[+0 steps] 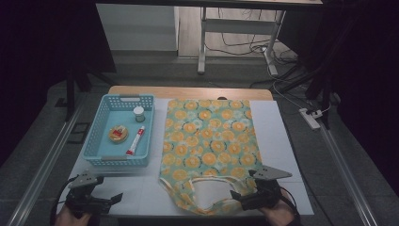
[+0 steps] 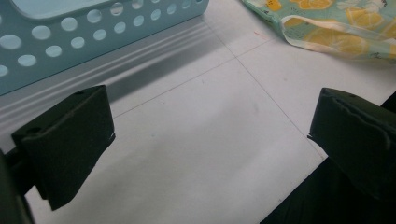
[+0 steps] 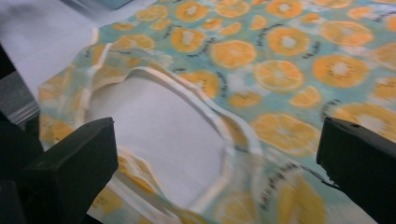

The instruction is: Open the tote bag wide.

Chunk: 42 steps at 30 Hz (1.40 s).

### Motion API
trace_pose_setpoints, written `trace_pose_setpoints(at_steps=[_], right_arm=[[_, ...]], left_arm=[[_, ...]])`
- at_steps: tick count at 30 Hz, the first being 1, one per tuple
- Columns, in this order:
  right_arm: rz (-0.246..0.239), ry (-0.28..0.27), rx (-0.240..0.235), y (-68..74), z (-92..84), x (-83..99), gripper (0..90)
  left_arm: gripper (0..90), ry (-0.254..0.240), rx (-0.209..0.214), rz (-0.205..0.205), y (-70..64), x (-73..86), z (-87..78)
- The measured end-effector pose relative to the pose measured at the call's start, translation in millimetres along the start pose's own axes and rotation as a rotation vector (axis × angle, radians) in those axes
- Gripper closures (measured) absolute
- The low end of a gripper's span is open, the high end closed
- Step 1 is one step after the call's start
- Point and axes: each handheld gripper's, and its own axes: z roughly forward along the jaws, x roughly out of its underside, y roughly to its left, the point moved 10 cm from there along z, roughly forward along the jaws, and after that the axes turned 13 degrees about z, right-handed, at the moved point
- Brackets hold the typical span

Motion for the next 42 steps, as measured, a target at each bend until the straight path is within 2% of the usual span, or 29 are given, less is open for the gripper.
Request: trace_pose_setpoints(at_steps=[7, 9, 17, 20, 22, 24, 25, 26, 27, 31, 35, 40, 42], right_arm=[[-0.043, 0.062, -0.016, 17.7, 15.3, -2.0, 0.0], [-0.053, 0.083, -0.045, 26.6, 19.9, -2.7, 0.0], [-0.073, 0.153, -0.099, 43.9, 30.8, 7.7, 0.0], [-0.106, 0.198, -0.135, 55.1, 36.8, 16.1, 0.0], [-0.113, 0.208, -0.144, 57.7, 38.1, 18.2, 0.0], [-0.142, 0.243, -0.169, 63.9, 40.6, 24.8, 8.1], [-0.142, 0.243, -0.169, 63.9, 40.6, 24.8, 8.1], [-0.162, 0.257, -0.174, 66.6, 41.6, 27.8, 15.7], [-0.162, 0.257, -0.174, 66.6, 41.6, 27.8, 15.7], [-0.200, 0.324, -0.215, 72.4, 41.2, 36.9, 38.7], [-0.225, 0.372, -0.221, 71.3, 41.2, 43.0, 60.2], [-0.245, 0.350, -0.212, 70.0, 38.5, 38.3, 78.2], [-0.233, 0.335, -0.213, 68.8, 36.8, 33.7, 83.9]], left_arm=[[0.0, 0.001, 0.002, -0.006, 0.3, 0.0, 0.6], [0.0, 0.002, 0.001, -0.005, 0.4, 0.1, 0.6], [0.0, 0.004, 0.004, -0.008, 0.6, 0.4, 0.7], [0.1, 0.004, 0.005, -0.010, 0.7, 0.3, 0.8], [0.1, 0.003, 0.005, -0.012, 0.5, 0.1, 1.0], [0.1, 0.004, 0.004, -0.011, 0.5, 0.2, 1.1], [0.1, 0.005, 0.006, -0.010, 0.3, 0.2, 1.1], [0.1, 0.004, 0.006, -0.009, 0.2, 0.2, 1.0], [0.1, 0.005, 0.006, -0.008, 0.2, 0.3, 1.0], [0.2, 0.005, 0.007, -0.009, 0.5, 0.5, 1.0], [0.3, 0.005, 0.009, -0.010, 0.5, 0.5, 0.9], [0.3, 0.009, 0.008, -0.007, 0.1, 0.5, 1.5], [0.4, 0.009, 0.008, -0.009, 0.3, 0.5, 1.5]])
